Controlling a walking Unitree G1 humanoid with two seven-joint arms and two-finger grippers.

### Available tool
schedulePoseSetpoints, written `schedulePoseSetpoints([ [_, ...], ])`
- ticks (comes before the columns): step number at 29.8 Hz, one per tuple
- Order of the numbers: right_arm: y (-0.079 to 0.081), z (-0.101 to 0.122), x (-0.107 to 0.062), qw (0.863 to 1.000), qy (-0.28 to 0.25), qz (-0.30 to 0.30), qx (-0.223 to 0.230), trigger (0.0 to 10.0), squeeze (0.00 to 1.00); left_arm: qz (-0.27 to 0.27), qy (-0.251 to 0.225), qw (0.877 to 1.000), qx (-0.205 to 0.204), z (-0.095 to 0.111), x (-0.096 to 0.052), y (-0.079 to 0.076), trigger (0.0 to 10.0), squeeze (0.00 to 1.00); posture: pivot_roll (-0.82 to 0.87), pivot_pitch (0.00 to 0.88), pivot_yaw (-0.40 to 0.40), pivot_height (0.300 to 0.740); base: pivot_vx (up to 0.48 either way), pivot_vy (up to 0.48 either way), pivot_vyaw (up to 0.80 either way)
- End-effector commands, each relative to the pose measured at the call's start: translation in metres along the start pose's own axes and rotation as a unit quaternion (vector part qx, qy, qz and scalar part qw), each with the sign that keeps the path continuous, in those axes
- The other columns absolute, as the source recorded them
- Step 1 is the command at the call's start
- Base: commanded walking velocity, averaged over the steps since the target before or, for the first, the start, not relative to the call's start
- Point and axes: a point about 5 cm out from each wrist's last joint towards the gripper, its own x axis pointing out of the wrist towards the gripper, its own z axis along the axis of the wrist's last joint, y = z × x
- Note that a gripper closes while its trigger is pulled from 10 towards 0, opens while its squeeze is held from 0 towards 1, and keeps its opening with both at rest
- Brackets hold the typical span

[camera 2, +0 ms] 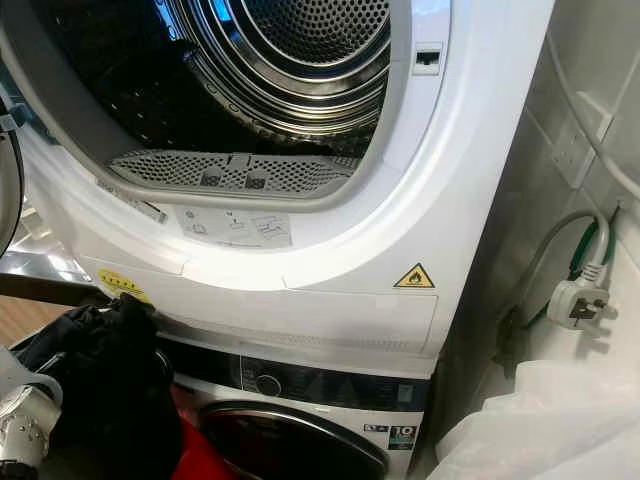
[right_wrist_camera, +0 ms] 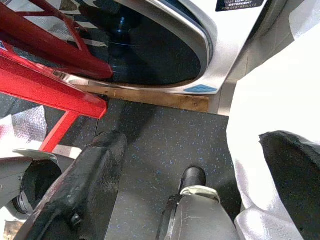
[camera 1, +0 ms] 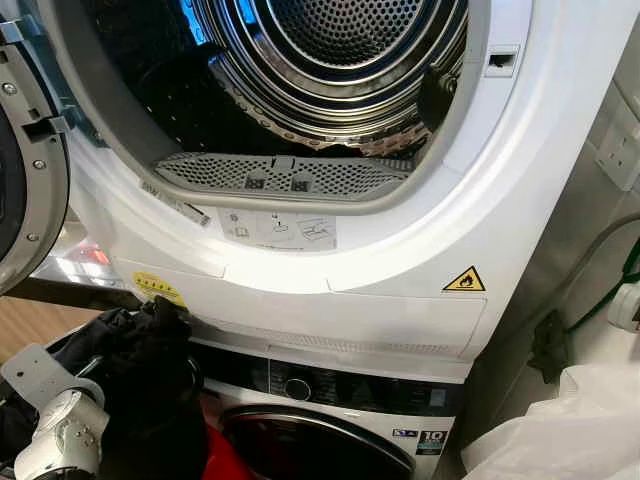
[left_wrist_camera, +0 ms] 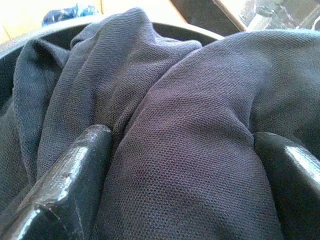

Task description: Clothes washing

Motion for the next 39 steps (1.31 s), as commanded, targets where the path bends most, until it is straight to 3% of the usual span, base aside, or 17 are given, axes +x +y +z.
schedulePoseSetpoints([
  [1,0.003,-0.001,0.0,1.0,0.002,0.005,-0.002,10.0,0.0,0.007,0.057,0.998,-0.005,-0.019,0.002,0.004,10.0,0.0,0.1,0.0,0.072,0.74,0.0,0.0,0.0],
  [4,0.002,0.0,0.0,1.0,0.002,0.005,-0.003,10.0,0.0,-0.019,0.076,0.997,0.01,-0.022,0.002,-0.004,10.0,0.0,0.1,0.0,0.072,0.74,0.0,0.0,0.0],
  [5,0.003,0.0,0.0,1.0,0.001,0.006,-0.004,10.0,0.0,-0.023,0.076,0.996,0.037,-0.022,0.002,-0.006,10.0,0.0,0.1,0.0,0.073,0.74,0.0,0.0,0.0],
  [7,0.003,0.001,0.0,1.0,0.001,0.007,-0.004,10.0,0.0,-0.025,0.079,0.995,0.054,-0.022,0.003,-0.006,10.0,0.0,0.1,0.0,0.073,0.74,0.0,0.0,0.0],
  [14,0.006,0.002,0.001,1.0,-0.001,0.011,-0.003,10.0,0.0,-0.013,0.083,0.996,0.024,-0.016,0.007,-0.006,10.0,0.0,0.1,0.0,0.078,0.74,0.0,0.0,0.0],
  [18,0.007,0.001,0.001,1.0,0.0,0.012,-0.002,10.0,0.0,-0.028,0.082,0.995,0.05,-0.013,0.009,-0.008,10.0,0.0,0.1,0.0,0.08,0.74,0.0,0.0,0.0],
  [19,0.008,0.001,0.001,1.0,0.0,0.012,-0.002,10.0,0.0,-0.041,0.082,0.993,0.068,-0.012,0.008,-0.01,10.0,0.0,0.1,0.0,0.081,0.74,0.0,0.0,0.0],
  [20,0.008,0.001,0.001,1.0,0.0,0.013,-0.002,10.0,0.0,-0.095,0.087,0.983,0.133,-0.014,0.007,-0.021,10.0,0.0,0.1,0.0,0.081,0.74,0.0,0.0,0.0],
  [21,0.008,0.001,0.001,1.0,0.0,0.013,-0.002,10.0,0.0,-0.095,0.087,0.983,0.133,-0.014,0.007,-0.021,10.0,0.0,0.1,0.0,0.081,0.74,0.0,0.0,0.0],
  [22,0.008,0.002,0.001,1.0,0.0,0.013,-0.002,10.0,0.0,-0.115,0.09,0.976,0.159,-0.016,0.006,-0.024,10.0,0.0,0.1,0.0,0.081,0.74,0.0,0.0,0.0],
  [23,0.008,0.002,0.001,1.0,0.0,0.014,-0.003,10.0,0.0,-0.123,0.074,0.965,0.218,-0.016,0.005,-0.025,10.0,0.0,0.1,0.0,0.084,0.74,0.0,0.0,0.0],
  [24,0.008,0.002,0.001,1.0,0.0,0.014,-0.003,10.0,0.0,-0.123,0.074,0.965,0.218,-0.016,0.005,-0.025,10.0,0.0,0.1,0.0,0.084,0.74,0.0,0.0,0.0],
  [29,0.01,0.002,0.001,1.0,-0.001,0.014,-0.001,10.0,0.0,-0.138,0.055,0.943,0.299,-0.019,0.004,-0.028,10.0,0.0,0.1,0.0,0.087,0.74,0.0,0.0,0.0],
  [33,0.011,0.001,0.0,1.0,0.0,0.015,-0.002,10.0,0.0,-0.143,0.07,0.941,0.299,-0.025,0.003,-0.027,9.8,0.0,0.1,0.0,0.089,0.74,0.0,0.0,0.0],
  [34,0.01,0.001,0.0,1.0,0.0,0.014,-0.002,10.0,0.0,-0.143,0.075,0.94,0.302,-0.028,0.003,-0.026,4.1,0.0,0.1,0.0,0.089,0.74,0.0,0.0,0.0],
  [35,0.01,0.0,0.0,1.0,0.001,0.014,-0.001,10.0,0.0,-0.144,0.08,0.939,0.301,-0.03,0.003,-0.025,0.0,0.0,0.1,0.0,0.09,0.74,0.0,0.0,0.0],
  [39,0.01,0.001,0.0,1.0,0.0,0.013,-0.001,10.0,0.0,-0.144,0.092,0.942,0.29,-0.034,0.002,-0.024,0.0,0.0,0.09,0.0,0.092,0.74,0.0,0.0,0.0],
])
